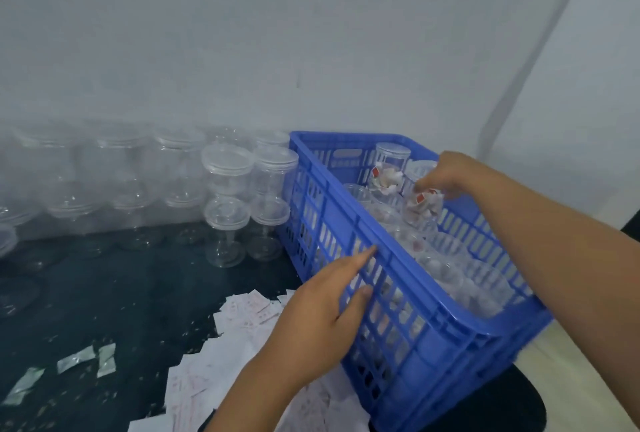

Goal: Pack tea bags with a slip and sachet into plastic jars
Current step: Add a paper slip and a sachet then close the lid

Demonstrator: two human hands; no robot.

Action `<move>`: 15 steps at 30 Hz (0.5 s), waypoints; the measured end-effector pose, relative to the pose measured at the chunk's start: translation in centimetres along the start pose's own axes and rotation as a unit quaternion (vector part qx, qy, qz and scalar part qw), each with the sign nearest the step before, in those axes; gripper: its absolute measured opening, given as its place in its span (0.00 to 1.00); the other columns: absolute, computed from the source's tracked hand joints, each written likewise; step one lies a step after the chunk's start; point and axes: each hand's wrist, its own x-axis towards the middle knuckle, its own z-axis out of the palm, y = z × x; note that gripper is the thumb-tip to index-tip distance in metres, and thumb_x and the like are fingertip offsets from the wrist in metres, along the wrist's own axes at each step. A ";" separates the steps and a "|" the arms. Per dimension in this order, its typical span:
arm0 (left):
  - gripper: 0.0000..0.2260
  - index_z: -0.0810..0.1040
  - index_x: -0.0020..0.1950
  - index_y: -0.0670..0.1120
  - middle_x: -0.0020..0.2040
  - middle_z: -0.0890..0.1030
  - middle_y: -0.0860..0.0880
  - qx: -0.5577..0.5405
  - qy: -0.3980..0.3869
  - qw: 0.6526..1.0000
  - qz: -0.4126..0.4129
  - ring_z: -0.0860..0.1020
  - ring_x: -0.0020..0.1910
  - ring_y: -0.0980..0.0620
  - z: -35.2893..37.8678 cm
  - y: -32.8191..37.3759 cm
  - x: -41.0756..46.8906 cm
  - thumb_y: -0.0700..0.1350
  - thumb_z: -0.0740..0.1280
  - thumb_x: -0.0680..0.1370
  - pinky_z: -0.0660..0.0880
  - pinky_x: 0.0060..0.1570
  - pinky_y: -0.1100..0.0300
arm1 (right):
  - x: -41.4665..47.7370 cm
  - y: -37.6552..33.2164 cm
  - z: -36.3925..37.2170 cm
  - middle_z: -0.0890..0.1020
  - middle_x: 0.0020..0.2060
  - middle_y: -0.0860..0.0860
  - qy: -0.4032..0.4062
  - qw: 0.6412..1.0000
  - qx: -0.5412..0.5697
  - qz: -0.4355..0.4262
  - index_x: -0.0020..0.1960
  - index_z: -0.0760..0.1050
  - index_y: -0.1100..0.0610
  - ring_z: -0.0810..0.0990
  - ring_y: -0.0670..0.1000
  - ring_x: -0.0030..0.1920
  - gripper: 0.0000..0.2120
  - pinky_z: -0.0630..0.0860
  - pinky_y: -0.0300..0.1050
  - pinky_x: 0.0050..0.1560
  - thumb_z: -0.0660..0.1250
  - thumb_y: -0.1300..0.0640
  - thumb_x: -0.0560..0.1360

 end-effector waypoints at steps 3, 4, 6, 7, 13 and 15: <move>0.22 0.58 0.77 0.76 0.72 0.68 0.72 0.003 -0.015 1.000 0.009 0.71 0.69 0.68 -0.6 -0.6 0.7 0.58 0.58 0.86 0.74 0.68 0.58 | 1.8 0.2 1.6 0.84 0.47 0.56 0.027 0.999 -0.029 -0.004 0.60 0.79 0.62 0.83 0.56 0.42 0.27 0.74 0.44 0.36 0.80 0.43 0.74; 0.22 0.59 0.77 0.76 0.72 0.68 0.72 -0.002 -0.018 1.000 0.012 0.72 0.68 0.68 -0.7 -0.7 0.9 0.57 0.58 0.86 0.75 0.66 0.59 | 2.1 0.2 2.1 0.84 0.55 0.59 0.037 0.998 -0.048 -0.014 0.66 0.77 0.63 0.84 0.59 0.49 0.31 0.75 0.46 0.43 0.77 0.40 0.76; 0.21 0.59 0.77 0.76 0.71 0.68 0.72 -0.007 -0.017 1.000 0.014 0.74 0.66 0.67 -0.4 -1.1 1.1 0.57 0.59 0.87 0.75 0.63 0.62 | 2.2 0.0 2.9 0.81 0.66 0.59 0.042 0.996 -0.071 -0.031 0.79 0.66 0.61 0.86 0.61 0.52 0.40 0.78 0.50 0.49 0.71 0.36 0.79; 0.21 0.59 0.77 0.76 0.71 0.68 0.72 -0.005 -0.014 1.000 0.013 0.74 0.65 0.68 -0.2 -1.2 1.1 0.57 0.59 0.86 0.75 0.62 0.63 | 2.0 -0.1 3.3 0.81 0.66 0.58 0.039 0.996 -0.066 -0.034 0.85 0.57 0.58 0.87 0.60 0.44 0.44 0.78 0.49 0.43 0.69 0.35 0.80; 0.21 0.59 0.76 0.77 0.72 0.68 0.73 -0.028 -0.017 0.999 -0.001 0.73 0.65 0.70 0.1 -1.5 0.9 0.62 0.58 0.85 0.76 0.62 0.61 | 2.7 -0.7 5.2 0.78 0.72 0.62 0.019 0.996 0.087 -0.010 0.87 0.33 0.50 0.86 0.59 0.35 0.52 0.83 0.53 0.40 0.70 0.45 0.83; 0.21 0.59 0.77 0.77 0.72 0.68 0.72 -0.037 -0.023 0.999 -0.004 0.74 0.66 0.69 0.0 -1.5 0.8 0.62 0.58 0.84 0.77 0.64 0.57 | 2.6 -0.8 5.4 0.76 0.73 0.63 0.007 0.993 0.120 0.005 0.87 0.33 0.50 0.86 0.61 0.38 0.52 0.86 0.61 0.50 0.71 0.45 0.83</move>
